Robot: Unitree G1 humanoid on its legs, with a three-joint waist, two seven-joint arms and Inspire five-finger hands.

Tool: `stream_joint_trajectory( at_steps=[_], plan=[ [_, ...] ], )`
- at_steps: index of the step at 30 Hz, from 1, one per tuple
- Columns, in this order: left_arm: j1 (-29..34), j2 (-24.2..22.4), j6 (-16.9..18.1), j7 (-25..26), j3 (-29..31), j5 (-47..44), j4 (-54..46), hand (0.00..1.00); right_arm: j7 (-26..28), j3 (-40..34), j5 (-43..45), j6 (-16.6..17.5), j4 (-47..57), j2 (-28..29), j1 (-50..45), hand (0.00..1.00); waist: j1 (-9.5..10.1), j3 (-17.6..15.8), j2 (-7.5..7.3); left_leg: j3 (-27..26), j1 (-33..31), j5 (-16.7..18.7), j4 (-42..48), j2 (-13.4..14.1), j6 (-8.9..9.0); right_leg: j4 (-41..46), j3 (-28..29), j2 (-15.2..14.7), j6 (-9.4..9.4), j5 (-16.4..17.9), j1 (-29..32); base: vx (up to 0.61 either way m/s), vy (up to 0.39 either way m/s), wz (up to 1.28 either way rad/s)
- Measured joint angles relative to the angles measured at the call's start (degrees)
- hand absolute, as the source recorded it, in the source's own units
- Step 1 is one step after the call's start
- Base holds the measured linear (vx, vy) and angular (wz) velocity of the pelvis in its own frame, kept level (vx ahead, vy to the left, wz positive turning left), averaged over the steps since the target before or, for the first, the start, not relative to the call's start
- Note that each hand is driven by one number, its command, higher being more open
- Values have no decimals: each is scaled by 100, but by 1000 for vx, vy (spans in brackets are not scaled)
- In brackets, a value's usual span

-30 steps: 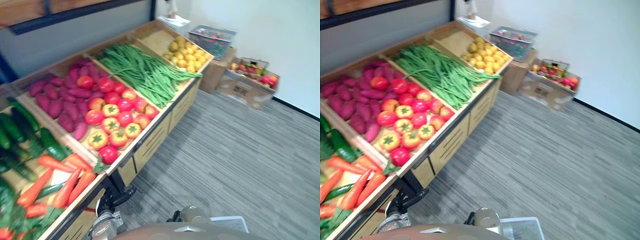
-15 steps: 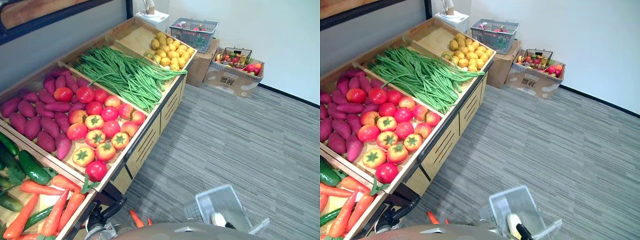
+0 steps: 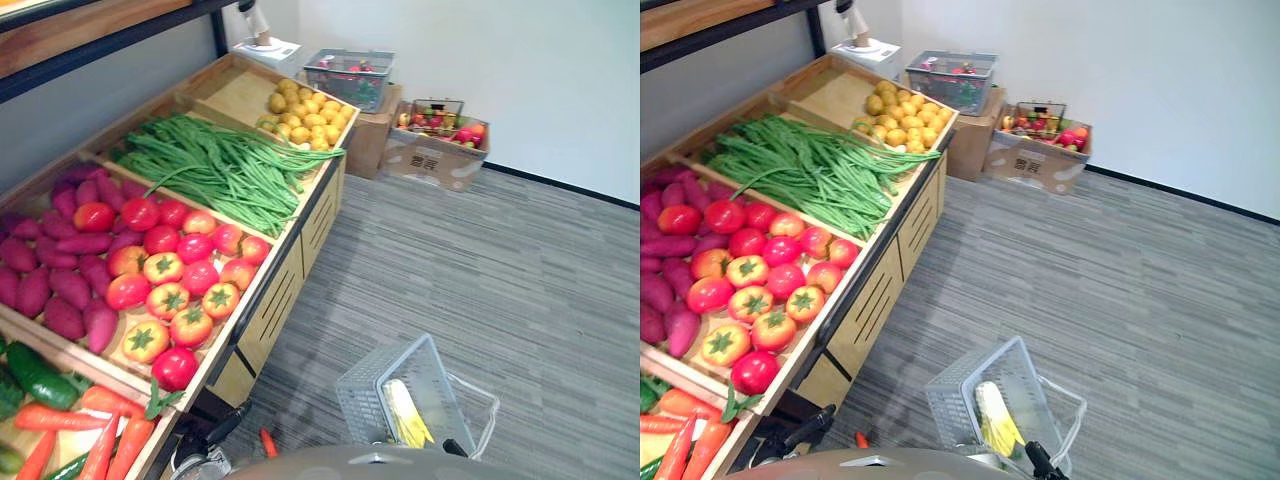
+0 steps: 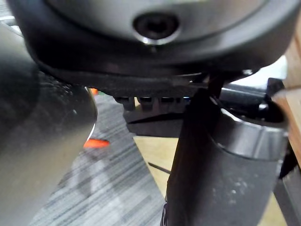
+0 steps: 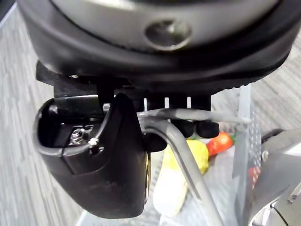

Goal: Pick vegetable in the basket

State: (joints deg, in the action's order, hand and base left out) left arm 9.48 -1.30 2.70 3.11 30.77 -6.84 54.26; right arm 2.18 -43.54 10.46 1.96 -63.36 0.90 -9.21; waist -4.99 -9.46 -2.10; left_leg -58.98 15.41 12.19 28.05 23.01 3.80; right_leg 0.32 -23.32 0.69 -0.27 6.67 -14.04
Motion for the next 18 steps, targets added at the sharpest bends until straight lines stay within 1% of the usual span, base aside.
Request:
stream_joint_trajectory(
  at_steps=[1, 2, 3, 4, 5, 6, 7, 8, 9, 10, 11, 12, 13, 15, 16, 18],
  plan=[
    [1, 0, 2, 34, -48, 19, -2, 100, -9, 50, 0, 0, 0, -10, -9, 0, 9, -14, 41, 267, -45, -14, 172, 80, -31, -26, 136, 53, -32, 0, -2, -41, -22, -78],
    [9, 11, -119, 212, -46, 16, 10, 100, -42, 129, 57, 8, 16, -17, -27, 0, -15, -33, 60, 1024, -327, -38, 519, 150, -213, -43, 385, 111, -121, -14, 29, 8, -25, -80],
    [-17, 56, -203, 209, -160, 21, 174, 100, -66, 161, 73, 5, 11, -107, 4, 0, -26, -61, 173, 2141, -644, 242, 447, -149, -248, 57, 648, 115, -218, -43, 132, 14, 63, -100],
    [6, 18, -160, 185, -205, 16, 156, 100, -91, 165, 69, 5, 5, -173, 28, 0, 44, -107, 242, 2766, -698, 414, 260, -458, -227, 131, 873, 83, -237, -49, 215, 8, 151, -161],
    [262, -12, -7, 156, -413, 30, 149, 100, -136, 190, 67, 7, -2, -266, 66, 0, 180, -132, 276, 3701, -702, 652, -27, -1065, -180, 216, 1334, 14, -251, -108, 293, -21, 179, -179],
    [439, 3, 128, 166, -531, 32, 143, 100, -140, 202, 73, 8, 3, -294, 48, 0, 194, -130, 240, 4138, -720, 735, -169, -1385, -122, 273, 1553, -61, -250, -111, 291, -36, 136, -173],
    [532, 15, 190, 164, -605, 19, 143, 100, -143, 203, 75, 8, 25, -321, -2, 0, 185, -121, 227, 4507, -807, 750, -276, -1590, -101, 282, 1713, -86, -246, -102, 309, -52, 113, -113],
    [581, -3, 185, 151, -582, -215, 160, 100, -160, 231, 79, 6, 63, -341, -32, 0, 177, -117, 249, 4922, -1052, 739, -424, -1705, -91, 316, 1883, -68, -247, -3, 377, -70, 113, -73],
    [596, -16, 207, 143, -576, -265, 150, 100, -174, 263, 104, 6, 89, -340, -78, 0, 182, -116, 256, 5124, -1202, 713, -538, -1735, -75, 395, 1932, -48, -221, 26, 456, -81, 155, -65],
    [601, -38, 245, 118, -564, -428, 141, 100, -212, 334, 117, 3, 165, -327, -210, 0, 242, -110, 267, 5440, -1487, 496, -875, -1755, -29, 644, 2083, 5, -141, 127, 689, -48, 110, -51],
    [622, -47, 243, 114, -559, -441, 149, 100, -228, 354, 121, 2, 193, -327, -254, 0, 308, -102, 277, 5459, -1487, 282, -903, -1760, -8, 742, 2187, 32, -111, 167, 764, -19, 162, -73],
    [729, -55, 216, 99, -537, -459, 161, 100, -267, 377, 117, -6, 296, -254, -350, 0, 370, -33, 254, 5346, -1371, 106, -1077, -1796, -45, 877, 2347, 20, -29, 228, 835, 32, 147, -57],
    [839, -23, 210, -27, -518, -607, 145, 100, -266, 396, 113, -5, 368, -169, -451, 0, 371, 22, 183, 5249, -1316, 83, -1270, -1845, -83, 880, 2380, -41, 3, 217, 874, 71, 181, -48],
    [995, 73, 204, -115, -520, -658, 152, 100, -271, 541, 113, -9, 512, 32, -616, 0, 411, 149, 10, 5078, -1099, -138, -1736, -1924, -50, 913, 2493, -99, 20, 205, 939, 114, 87, -28],
    [1031, 55, 218, -66, -527, -621, 152, 100, -272, 583, 114, -8, 529, 40, -642, 0, 434, 171, -4, 5047, -1013, -224, -1864, -1946, -100, 934, 2520, -110, 30, 214, 942, 118, 30, -20],
    [1025, 56, 98, -4, -533, -646, 171, 100, -270, 649, 89, 3, 593, 25, -764, 0, 476, 249, 25, 5013, -843, -412, -2198, -2016, -112, 949, 2504, -150, 72, 247, 950, 106, 19, 3]
  ],
)
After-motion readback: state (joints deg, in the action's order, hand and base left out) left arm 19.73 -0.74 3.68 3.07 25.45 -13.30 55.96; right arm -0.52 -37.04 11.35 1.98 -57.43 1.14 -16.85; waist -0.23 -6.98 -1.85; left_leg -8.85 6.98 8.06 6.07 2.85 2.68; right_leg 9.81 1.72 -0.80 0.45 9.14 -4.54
